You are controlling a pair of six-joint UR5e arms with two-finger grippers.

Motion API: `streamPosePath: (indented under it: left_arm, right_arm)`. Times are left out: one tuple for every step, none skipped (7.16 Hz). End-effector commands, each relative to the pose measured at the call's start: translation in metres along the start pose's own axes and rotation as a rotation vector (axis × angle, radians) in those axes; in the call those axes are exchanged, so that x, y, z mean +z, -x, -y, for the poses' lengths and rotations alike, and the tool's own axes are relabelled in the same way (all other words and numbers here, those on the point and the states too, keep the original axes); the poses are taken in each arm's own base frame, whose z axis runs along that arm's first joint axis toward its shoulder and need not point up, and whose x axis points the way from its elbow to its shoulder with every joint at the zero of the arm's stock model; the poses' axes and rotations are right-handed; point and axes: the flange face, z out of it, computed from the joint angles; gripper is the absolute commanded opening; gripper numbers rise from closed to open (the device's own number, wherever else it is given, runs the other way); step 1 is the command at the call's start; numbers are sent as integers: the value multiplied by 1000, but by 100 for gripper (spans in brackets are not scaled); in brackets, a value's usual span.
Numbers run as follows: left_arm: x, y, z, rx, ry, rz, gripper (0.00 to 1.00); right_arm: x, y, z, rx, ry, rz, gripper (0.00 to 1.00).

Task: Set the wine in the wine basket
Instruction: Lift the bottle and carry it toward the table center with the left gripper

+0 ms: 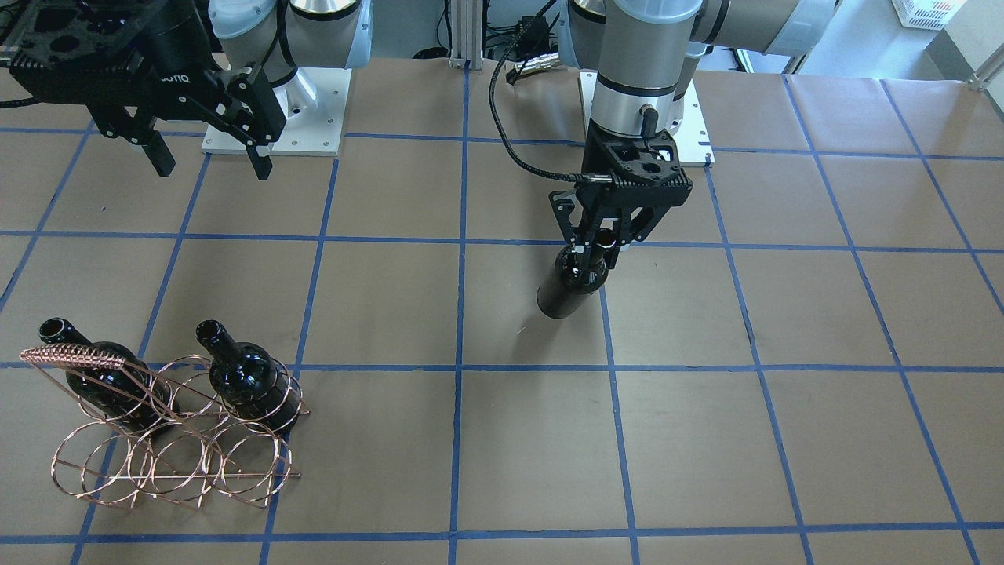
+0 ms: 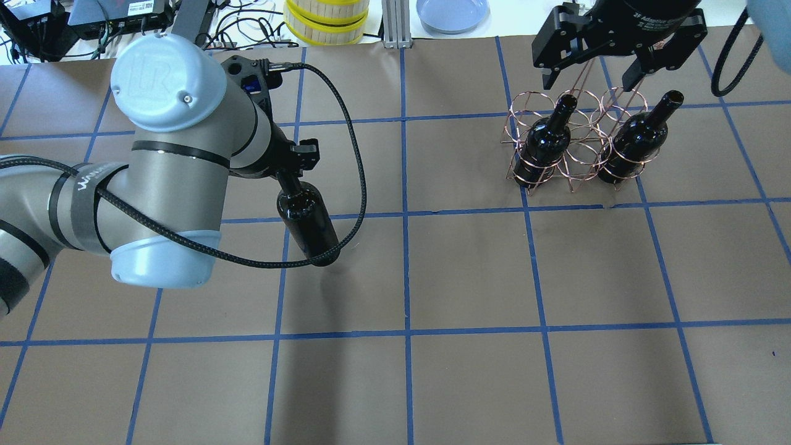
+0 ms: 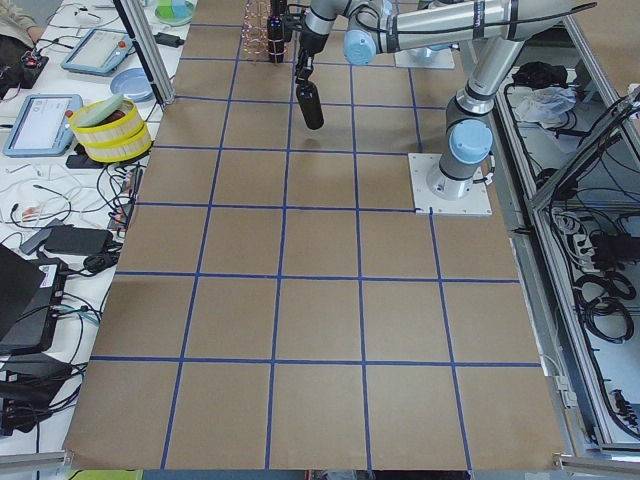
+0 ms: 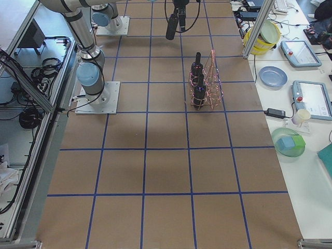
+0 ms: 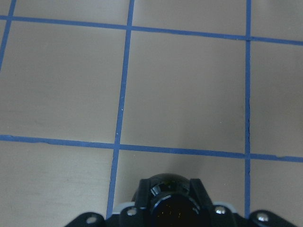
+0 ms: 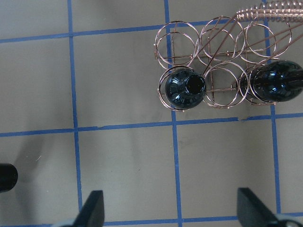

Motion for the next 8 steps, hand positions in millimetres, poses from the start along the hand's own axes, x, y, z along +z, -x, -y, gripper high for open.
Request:
streamPosePath:
  left_arm:
    - [3, 9, -4, 8, -13, 85, 5]
    - [8, 9, -5, 14, -3, 88, 5]
    - [7, 8, -5, -8, -5, 81, 5]
    - [-1, 2, -10, -19, -19, 69, 5]
    - [1, -12, -18, -21, -8, 66, 5]
    - [6, -26, -27, -23, 4, 68, 5]
    - [5, -27, -28, -9, 3, 65, 5]
    - [8, -30, -34, -12, 9, 66, 5]
  right_arm:
    - [0, 0, -1, 5, 2, 3, 100]
    - [-1, -2, 0, 5, -6, -20, 100]
    - [-7, -5, -8, 3, 1, -51, 100]
    - [0, -1, -5, 1, 14, -35, 100]
    - [24, 5, 7, 12, 58, -39, 100]
    - [40, 25, 7, 73, 83, -50, 100]
    - [59, 49, 7, 88, 109, -58, 100]
    - [70, 59, 9, 79, 119, -59, 100]
